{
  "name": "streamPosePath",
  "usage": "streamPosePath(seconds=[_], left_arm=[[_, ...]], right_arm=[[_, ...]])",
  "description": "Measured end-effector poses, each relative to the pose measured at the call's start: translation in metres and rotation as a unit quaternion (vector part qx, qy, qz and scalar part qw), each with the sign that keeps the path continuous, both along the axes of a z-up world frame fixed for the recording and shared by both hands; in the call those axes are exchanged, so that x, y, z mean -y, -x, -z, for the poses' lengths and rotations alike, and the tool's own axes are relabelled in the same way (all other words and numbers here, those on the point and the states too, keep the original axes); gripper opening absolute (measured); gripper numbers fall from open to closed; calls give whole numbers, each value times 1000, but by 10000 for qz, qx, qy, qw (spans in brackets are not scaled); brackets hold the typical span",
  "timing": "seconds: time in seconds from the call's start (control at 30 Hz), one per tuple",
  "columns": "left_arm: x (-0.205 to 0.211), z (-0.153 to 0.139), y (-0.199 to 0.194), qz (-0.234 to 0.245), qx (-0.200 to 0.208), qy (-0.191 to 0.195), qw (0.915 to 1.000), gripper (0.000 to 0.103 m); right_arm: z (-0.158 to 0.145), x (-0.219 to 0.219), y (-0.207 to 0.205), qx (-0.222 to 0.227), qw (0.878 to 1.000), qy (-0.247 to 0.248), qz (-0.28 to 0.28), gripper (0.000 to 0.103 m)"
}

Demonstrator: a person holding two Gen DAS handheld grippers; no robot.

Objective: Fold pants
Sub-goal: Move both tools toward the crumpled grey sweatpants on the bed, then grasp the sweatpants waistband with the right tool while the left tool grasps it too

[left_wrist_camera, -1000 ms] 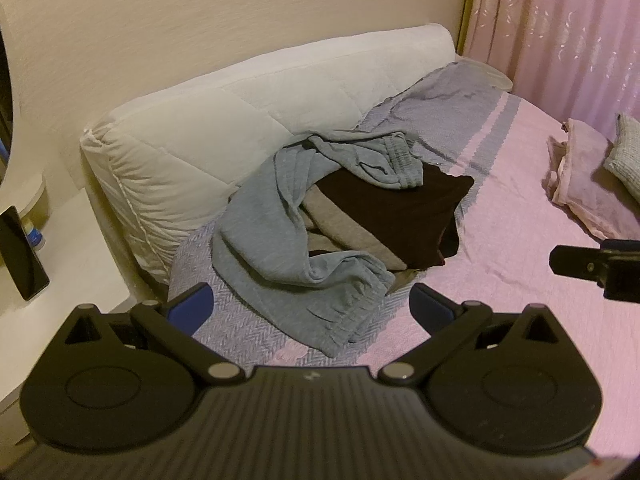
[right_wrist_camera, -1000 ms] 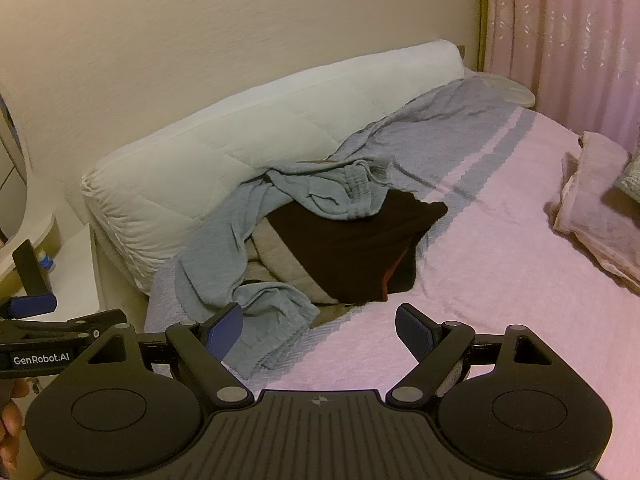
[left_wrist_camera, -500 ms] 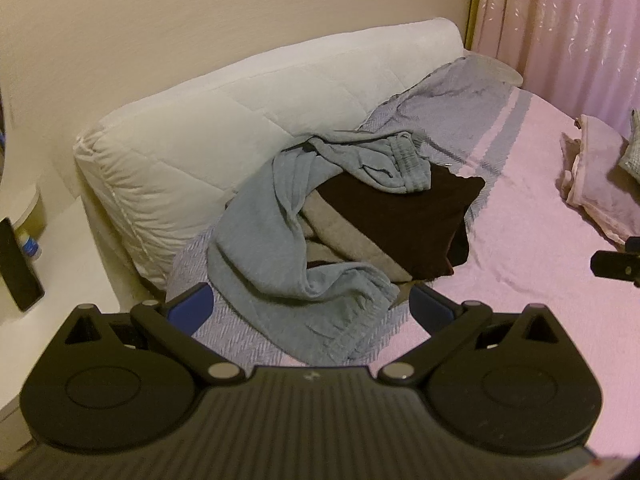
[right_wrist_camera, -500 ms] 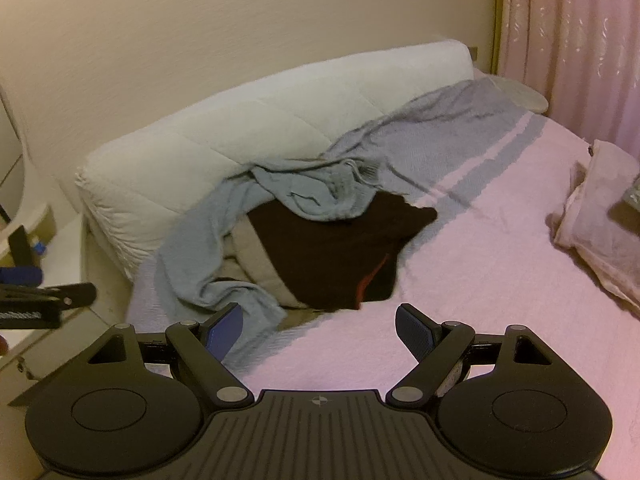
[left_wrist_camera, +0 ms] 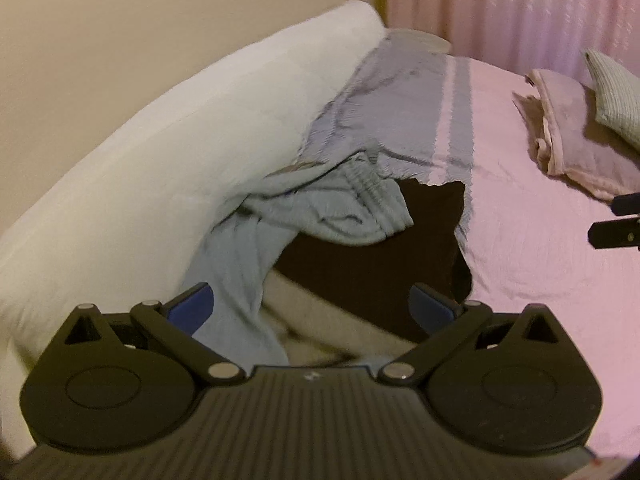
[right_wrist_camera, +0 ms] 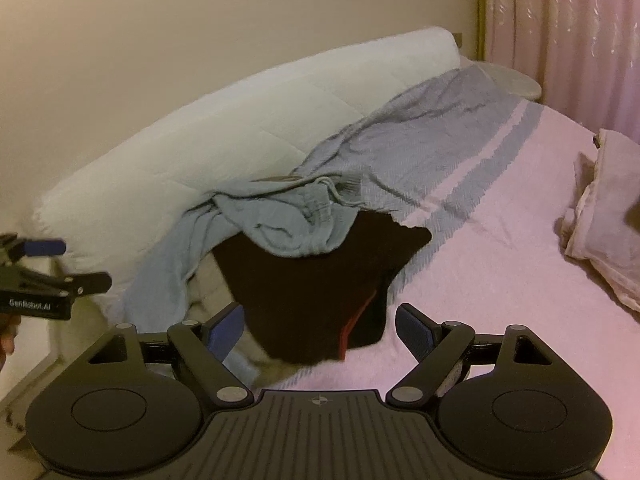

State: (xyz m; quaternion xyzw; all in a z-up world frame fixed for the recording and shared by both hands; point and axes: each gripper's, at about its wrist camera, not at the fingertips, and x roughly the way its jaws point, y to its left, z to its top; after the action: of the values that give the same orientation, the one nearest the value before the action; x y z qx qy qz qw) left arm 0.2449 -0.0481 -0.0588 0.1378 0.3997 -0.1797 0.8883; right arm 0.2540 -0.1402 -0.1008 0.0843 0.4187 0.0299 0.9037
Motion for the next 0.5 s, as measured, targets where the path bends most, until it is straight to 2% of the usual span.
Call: streamPosePath(seconds=[0.2,0.3,0.5], left_arm=[[14,44,-110,762,-41,-147,9970,102],[24,64,-159,1072,-44,-166,9941,102],[38,104,-221,1447,-67,-244,9891,102]], right_arm=[[51,-6,-92,-97,9996,-133,241,80],[83,-6,-132,-174,9989,-255,358,74],[150,-5,-193,-427,9963,-518,536,67]])
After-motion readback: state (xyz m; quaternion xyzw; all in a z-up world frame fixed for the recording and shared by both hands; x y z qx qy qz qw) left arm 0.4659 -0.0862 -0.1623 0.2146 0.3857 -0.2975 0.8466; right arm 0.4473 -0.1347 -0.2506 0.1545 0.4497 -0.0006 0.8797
